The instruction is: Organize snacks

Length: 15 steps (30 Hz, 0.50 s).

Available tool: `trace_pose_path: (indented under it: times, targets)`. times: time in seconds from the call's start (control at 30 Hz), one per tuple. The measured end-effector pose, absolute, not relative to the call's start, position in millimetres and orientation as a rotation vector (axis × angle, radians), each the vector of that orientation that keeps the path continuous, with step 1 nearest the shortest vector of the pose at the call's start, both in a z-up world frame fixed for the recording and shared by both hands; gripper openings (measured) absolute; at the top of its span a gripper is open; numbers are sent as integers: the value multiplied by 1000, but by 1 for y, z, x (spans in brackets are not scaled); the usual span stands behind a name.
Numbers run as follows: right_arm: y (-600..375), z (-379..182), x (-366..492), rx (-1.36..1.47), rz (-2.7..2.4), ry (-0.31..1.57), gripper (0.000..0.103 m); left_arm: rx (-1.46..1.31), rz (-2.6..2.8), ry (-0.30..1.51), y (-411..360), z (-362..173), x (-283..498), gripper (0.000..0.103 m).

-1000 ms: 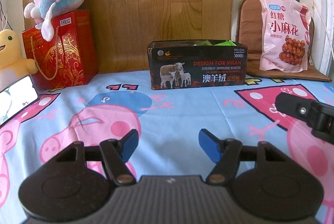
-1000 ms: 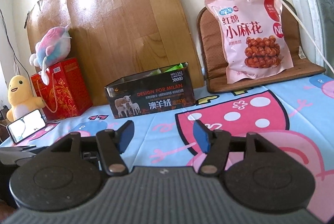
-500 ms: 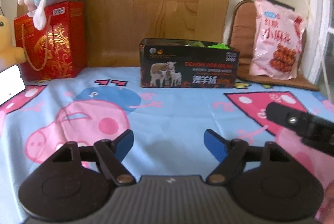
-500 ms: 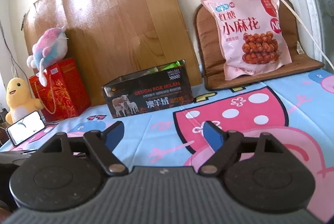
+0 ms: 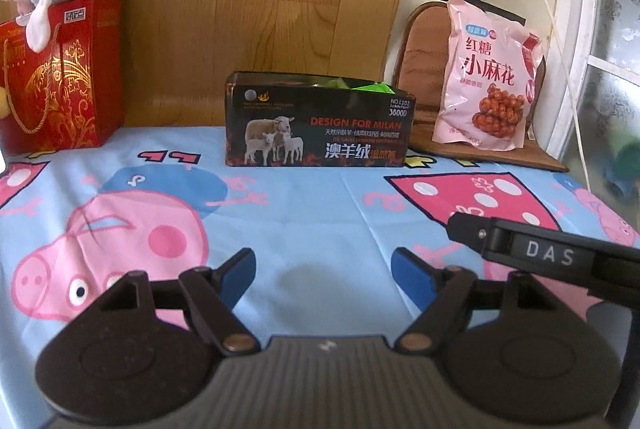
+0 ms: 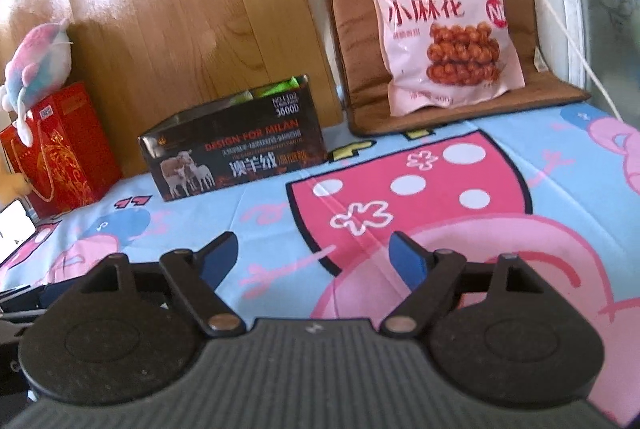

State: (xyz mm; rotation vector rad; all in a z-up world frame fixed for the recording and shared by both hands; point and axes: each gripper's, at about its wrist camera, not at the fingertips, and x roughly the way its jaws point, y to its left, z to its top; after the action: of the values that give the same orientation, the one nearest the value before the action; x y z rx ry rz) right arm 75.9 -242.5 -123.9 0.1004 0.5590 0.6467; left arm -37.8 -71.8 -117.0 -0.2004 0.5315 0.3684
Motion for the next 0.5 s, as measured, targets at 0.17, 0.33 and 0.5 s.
trace_pose_path:
  times: [0.17,0.33,0.5]
  targets:
    - [-242,-124,78,102,645,566,85,-170,419,524,-76,-117,-38,78]
    - [-240,-123,75,93,696,562,85,-160,497,562,-74,-118,-32,78]
    - [-242,-120,69,90,769,528,88,-185,558,623,-66,-123,-26,78]
